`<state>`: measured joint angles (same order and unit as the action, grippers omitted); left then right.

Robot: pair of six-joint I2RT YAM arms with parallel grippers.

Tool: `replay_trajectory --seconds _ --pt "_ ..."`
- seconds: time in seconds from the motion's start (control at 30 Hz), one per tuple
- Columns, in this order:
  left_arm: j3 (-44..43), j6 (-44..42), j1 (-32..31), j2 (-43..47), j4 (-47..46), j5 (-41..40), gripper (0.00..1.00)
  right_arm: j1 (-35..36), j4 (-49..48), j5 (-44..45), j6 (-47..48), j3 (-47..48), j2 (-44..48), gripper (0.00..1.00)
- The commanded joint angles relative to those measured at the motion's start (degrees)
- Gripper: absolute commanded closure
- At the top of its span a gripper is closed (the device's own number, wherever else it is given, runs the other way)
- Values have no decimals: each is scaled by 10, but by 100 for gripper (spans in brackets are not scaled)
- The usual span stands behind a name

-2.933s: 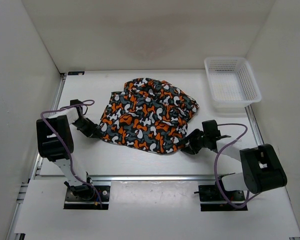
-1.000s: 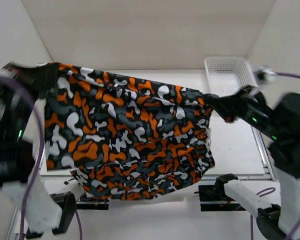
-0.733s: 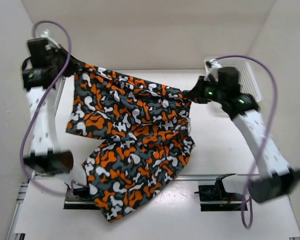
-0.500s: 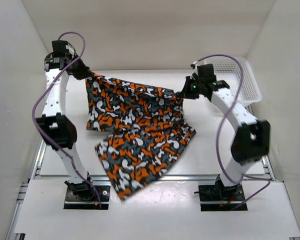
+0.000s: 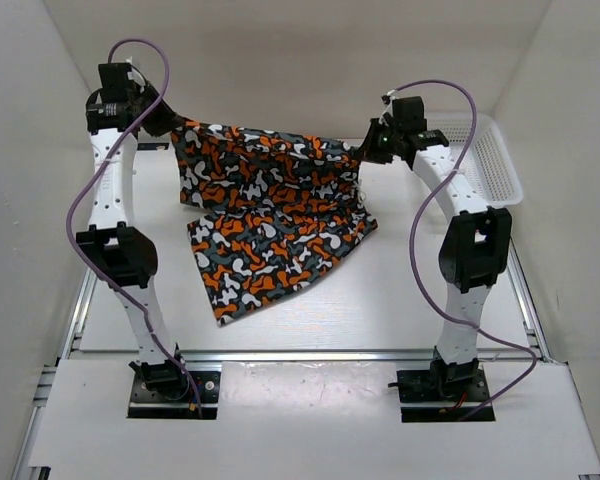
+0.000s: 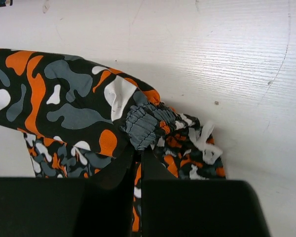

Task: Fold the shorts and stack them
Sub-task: Fold the shorts

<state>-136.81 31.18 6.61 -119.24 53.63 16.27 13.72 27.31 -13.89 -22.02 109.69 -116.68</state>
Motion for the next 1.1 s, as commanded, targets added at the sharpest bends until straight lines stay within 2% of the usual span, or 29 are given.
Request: replay_trajectory --seconds 0.0,0.07,0.1,0.17,0.2,0.3,0.33,0.4,0.43,0.53,0.67,0.87,0.93,0.97,1.0,1.03,1.07 --pt "90 -20 9 128 -17 -29 90 -26 35 30 24 -22 50 100" --pt "151 -26 3 176 -17 -34 90 -26 35 24 24 -63 86 100" --pt "214 -26 3 226 -12 -34 90 -26 35 24 24 -80 99 100" --pt "287 -31 -8 279 -12 -34 90 -31 35 24 24 -130 136 100" --pt "360 -31 -8 304 -12 -34 90 -31 35 24 24 -147 150 100" --pt "469 -17 -33 401 -12 -34 90 -36 40 24 29 -217 196 100" --pt "538 -7 -40 444 -12 -34 90 -36 40 24 36 -234 206 100" --pt "606 6 -63 486 -6 -34 90 -36 46 47 36 -284 236 100" --pt "669 22 -72 521 -6 -46 90 -36 46 53 36 -300 253 100" --pt "777 48 -101 558 -6 -66 90 -36 46 69 17 -356 265 100" --pt "861 84 -121 569 -12 -89 90 -36 46 96 -5 -400 259 100" --pt "886 116 -155 524 -19 -112 89 -36 46 124 -25 -417 248 100" --pt "886 116 -155 503 -19 -105 74 -36 46 124 -25 -417 248 90" --pt "886 116 -155 494 -19 -98 59 -36 46 119 -25 -417 248 74" --pt "886 116 -160 479 -19 -90 49 -36 41 119 -25 -417 248 65" --pt "891 116 -160 479 -19 -72 36 -36 41 113 -25 -417 248 52" --pt "891 116 -172 473 -19 -71 30 -36 35 113 -25 -417 248 40"
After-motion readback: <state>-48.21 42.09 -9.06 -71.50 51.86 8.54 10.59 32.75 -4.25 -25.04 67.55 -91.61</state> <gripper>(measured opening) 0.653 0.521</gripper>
